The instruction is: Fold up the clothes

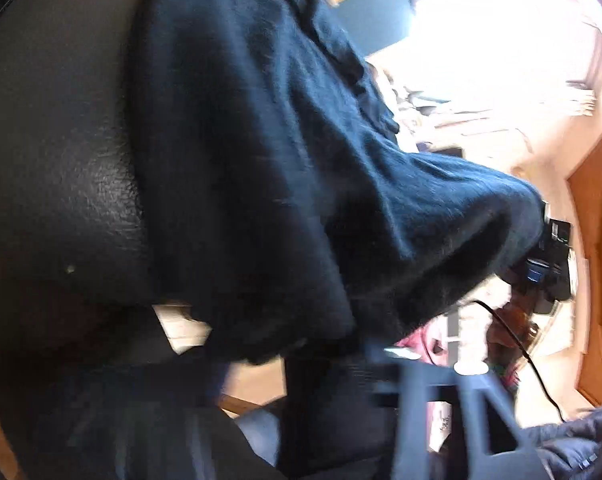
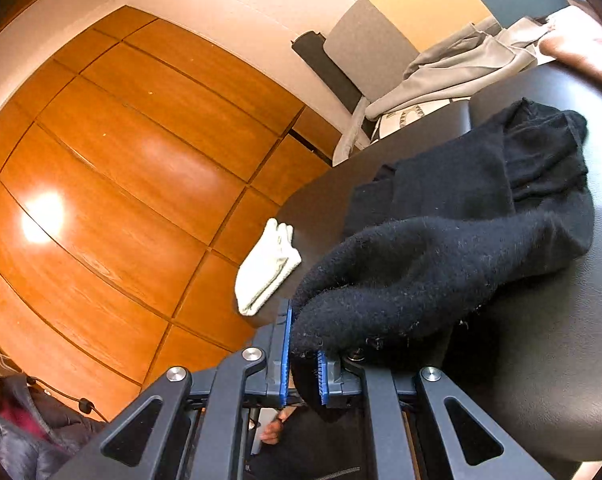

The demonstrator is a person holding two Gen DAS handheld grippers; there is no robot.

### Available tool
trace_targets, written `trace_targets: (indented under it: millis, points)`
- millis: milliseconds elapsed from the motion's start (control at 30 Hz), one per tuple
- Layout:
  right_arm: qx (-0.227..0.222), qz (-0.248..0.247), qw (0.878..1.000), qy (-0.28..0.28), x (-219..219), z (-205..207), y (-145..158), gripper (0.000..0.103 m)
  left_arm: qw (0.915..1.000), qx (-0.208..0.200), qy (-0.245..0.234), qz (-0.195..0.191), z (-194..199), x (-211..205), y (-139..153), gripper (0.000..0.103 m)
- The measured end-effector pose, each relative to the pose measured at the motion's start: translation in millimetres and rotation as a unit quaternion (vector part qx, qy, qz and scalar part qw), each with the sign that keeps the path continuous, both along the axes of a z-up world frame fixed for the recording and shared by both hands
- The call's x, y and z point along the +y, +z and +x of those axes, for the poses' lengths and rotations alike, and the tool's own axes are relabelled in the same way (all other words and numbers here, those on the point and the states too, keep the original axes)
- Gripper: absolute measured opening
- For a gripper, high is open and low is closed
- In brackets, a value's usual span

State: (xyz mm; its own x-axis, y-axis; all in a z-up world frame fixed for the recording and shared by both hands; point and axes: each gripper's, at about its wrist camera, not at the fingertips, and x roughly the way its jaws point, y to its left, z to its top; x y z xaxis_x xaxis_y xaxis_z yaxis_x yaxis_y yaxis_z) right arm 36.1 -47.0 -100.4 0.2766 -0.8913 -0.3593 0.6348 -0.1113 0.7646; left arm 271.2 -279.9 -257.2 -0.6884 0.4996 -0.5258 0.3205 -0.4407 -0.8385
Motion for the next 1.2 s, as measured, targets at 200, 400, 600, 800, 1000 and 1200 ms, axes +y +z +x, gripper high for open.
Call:
trace_targets:
  millis: [200,400,600,800,1000,1200]
  points:
    - [0.018,0.013,1.000,-0.005,13,-3,3,0.011,0.9953,0.076,0.045,-0.041,22,-14,58,0.010]
    - [0.035,-0.010,0.999,-0.031,14,-21,24,0.011,0.9797,0.167,0.047,-0.101,12,-58,146,0.010]
    - [0.009,-0.012,0.998,-0.065,-19,-71,20,0.011,0.9686,0.214,0.031,-0.123,-39,-100,195,0.010]
    - [-0.023,-0.011,0.995,-0.100,-54,-124,12,0.011,0.9800,0.168,0.046,-0.096,-130,-160,172,0.011]
    - [-0.106,0.031,0.985,-0.133,-86,-189,-37,0.064,0.9865,0.084,0.140,0.016,-160,-235,91,0.030]
    - [-0.103,0.046,0.984,-0.137,-74,-200,-54,0.066,0.9776,0.059,0.166,-0.115,-132,-248,90,0.036]
